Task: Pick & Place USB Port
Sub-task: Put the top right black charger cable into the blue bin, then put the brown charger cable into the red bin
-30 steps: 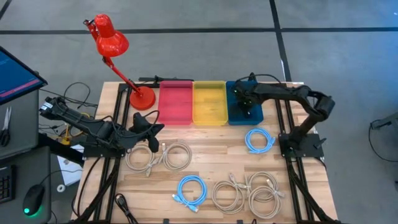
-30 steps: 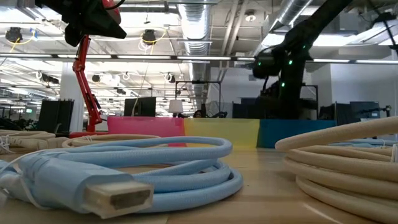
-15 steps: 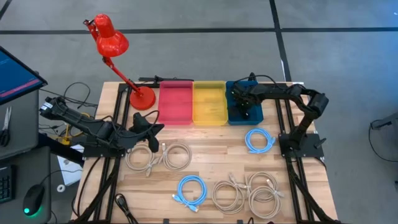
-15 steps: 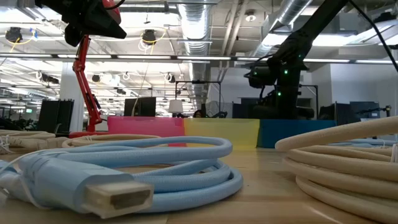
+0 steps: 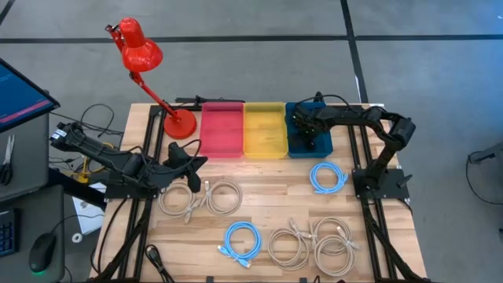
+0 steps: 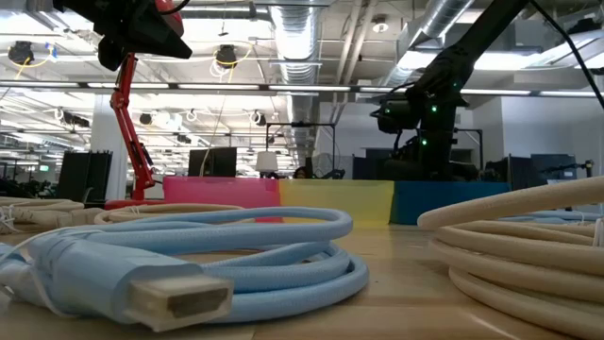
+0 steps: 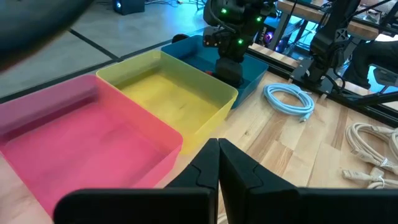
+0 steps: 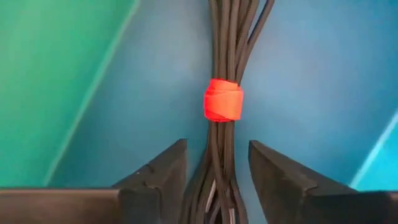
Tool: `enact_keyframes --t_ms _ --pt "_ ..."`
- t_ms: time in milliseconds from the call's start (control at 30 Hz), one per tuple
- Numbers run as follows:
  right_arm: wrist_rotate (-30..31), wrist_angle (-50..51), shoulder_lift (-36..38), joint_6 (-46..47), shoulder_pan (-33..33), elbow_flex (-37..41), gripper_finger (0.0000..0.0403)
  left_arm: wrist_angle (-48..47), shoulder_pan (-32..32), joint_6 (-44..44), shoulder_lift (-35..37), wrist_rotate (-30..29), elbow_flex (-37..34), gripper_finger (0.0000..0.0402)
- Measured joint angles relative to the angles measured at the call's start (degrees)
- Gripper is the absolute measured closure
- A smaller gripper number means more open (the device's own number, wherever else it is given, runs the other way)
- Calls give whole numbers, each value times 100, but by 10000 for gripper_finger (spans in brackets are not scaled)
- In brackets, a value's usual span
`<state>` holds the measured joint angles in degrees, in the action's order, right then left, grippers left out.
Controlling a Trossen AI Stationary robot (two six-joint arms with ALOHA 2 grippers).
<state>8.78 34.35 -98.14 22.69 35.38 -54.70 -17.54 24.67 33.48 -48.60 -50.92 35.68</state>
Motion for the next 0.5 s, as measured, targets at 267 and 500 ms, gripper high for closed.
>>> enact_keyframes --t_ms 267,500 --pt "-332 577 429 -574 -4 -326 241 0 0 -3 1 -1 0 398" --pt "-753 595 1011 -637 -16 -633 272 0 0 -15 0 0 0 398"
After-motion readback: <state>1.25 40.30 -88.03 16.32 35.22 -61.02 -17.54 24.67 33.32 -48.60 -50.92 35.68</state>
